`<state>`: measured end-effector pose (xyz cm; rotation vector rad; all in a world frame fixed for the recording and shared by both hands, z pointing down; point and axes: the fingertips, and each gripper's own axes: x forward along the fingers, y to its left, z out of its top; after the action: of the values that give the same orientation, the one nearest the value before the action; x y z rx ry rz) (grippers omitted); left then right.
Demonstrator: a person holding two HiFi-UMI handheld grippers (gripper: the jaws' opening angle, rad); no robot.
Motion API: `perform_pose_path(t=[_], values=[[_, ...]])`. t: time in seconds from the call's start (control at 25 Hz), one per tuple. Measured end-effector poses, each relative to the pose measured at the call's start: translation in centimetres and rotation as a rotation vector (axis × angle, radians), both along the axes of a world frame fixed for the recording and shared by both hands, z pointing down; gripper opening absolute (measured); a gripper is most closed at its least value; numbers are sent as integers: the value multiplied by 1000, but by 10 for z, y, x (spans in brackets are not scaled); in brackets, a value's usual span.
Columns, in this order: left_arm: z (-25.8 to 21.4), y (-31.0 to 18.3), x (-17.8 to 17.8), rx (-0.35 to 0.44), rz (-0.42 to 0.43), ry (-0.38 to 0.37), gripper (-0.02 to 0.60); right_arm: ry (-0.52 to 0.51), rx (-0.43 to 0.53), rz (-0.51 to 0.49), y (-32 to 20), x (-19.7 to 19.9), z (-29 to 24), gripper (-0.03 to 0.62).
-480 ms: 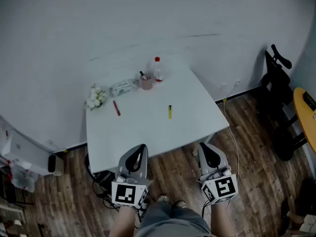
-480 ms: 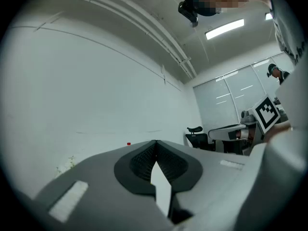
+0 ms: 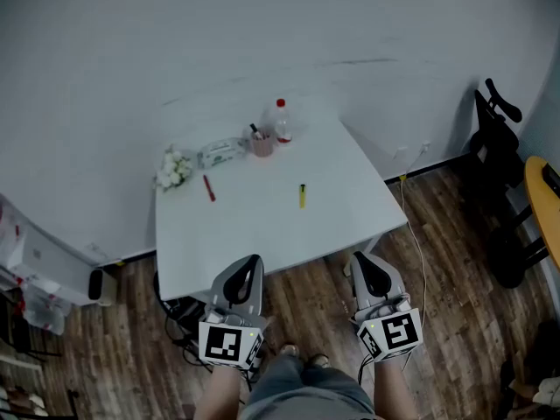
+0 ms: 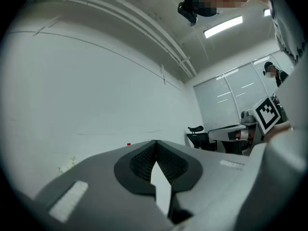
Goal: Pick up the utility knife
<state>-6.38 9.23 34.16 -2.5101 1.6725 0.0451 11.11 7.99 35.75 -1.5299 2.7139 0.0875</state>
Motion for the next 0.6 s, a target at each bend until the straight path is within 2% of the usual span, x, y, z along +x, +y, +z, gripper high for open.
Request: perform_pose_path(t=[0.28,0.6], values=[[4,-3,7,0,15,-1,19,-20,-8,-37,-1,-1,4,0],[9,-44,3,-1,51,15,19,-22,-22,4,-38,-3,8,0]])
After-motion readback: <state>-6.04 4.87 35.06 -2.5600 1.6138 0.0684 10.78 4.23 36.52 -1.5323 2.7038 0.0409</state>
